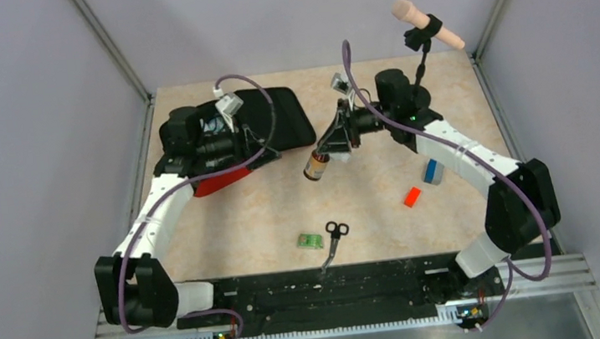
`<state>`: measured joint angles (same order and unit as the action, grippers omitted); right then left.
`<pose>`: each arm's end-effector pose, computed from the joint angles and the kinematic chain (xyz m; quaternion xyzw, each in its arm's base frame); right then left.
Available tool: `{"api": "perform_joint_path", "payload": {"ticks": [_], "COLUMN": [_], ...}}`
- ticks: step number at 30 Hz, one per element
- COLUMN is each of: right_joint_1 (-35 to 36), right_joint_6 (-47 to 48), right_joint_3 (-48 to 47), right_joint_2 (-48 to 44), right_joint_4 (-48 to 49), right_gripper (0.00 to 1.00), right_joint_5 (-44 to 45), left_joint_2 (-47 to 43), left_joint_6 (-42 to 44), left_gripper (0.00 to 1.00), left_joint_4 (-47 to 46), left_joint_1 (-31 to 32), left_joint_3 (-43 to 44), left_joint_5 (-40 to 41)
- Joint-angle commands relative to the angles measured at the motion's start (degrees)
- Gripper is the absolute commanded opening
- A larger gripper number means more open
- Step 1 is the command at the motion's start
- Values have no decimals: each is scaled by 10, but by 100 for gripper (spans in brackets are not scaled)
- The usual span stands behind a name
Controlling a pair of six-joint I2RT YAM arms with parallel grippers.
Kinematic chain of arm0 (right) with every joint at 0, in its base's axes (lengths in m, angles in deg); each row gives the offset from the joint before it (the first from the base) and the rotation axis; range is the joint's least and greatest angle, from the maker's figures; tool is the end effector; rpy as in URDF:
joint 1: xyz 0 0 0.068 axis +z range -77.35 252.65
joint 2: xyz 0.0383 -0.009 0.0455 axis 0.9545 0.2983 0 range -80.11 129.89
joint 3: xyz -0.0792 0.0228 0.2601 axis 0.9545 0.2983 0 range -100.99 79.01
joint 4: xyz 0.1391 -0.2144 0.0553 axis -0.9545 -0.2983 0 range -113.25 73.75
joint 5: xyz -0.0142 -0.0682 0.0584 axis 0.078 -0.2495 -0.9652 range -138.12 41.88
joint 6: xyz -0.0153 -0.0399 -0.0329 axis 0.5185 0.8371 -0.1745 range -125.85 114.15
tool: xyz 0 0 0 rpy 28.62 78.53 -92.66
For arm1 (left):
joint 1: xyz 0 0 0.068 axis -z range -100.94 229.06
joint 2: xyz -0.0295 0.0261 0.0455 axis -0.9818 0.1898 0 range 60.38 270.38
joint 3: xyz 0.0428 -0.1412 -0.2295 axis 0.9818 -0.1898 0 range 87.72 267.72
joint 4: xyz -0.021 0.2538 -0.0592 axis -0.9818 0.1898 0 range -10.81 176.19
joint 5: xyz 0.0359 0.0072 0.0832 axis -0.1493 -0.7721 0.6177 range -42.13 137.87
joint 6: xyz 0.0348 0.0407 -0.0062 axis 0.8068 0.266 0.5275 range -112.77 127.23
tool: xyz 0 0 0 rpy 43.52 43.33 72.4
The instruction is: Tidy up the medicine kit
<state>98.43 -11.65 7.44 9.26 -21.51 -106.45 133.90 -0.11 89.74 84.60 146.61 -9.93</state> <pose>0.3056 0.1813 0.3234 -0.3911 0.6707 0.5223 0.3528 0.2773 -0.0572 0.3233 0.2474 0.7431 -0.4581 0.4205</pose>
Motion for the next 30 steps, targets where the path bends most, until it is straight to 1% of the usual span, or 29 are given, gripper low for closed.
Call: {"api": "perform_joint_path", "payload": {"ticks": [1,4,6,8,10,16,18,21,22,27,29,30], "right_joint_1": [12,12,11,11,12,11,11,10,11,10,9,10], "right_joint_6": [-93,-163,-215,-274,-306,-329,-348,-351,-351,-350,-350,-349], "right_joint_3": [59,78,90,106,116,122,127,127,128,133,134,135], "right_joint_2": [-51,-58,-61,-60,-57,-44,-43,-42,-43,-46,-48,-48], "right_joint_4": [109,168,233,307,346,383,411,422,424,431,433,433], "right_gripper": [0,0,0,0,0,0,0,0,0,0,0,0], "right_joint_5": [-94,-110,-118,-134,-133,-122,-118,-113,-112,-108,-105,-104], "left_joint_2": [45,64,74,79,84,89,91,97,99,117,126,129], "left_joint_6": [125,265,298,304,297,266,254,239,230,175,154,135], "left_gripper": [70,72,73,74,73,67,68,74,75,75,72,70], "left_joint_4": [17,154,195,200,194,173,164,161,156,121,109,85], "left_joint_1": [55,108,135,146,150,159,161,165,167,175,178,178], "left_joint_3": [44,98,112,112,112,99,92,90,89,85,85,81], "left_joint_5": [-116,-89,-51,-48,-62,-100,-124,-164,-175,-210,-217,-220]}}
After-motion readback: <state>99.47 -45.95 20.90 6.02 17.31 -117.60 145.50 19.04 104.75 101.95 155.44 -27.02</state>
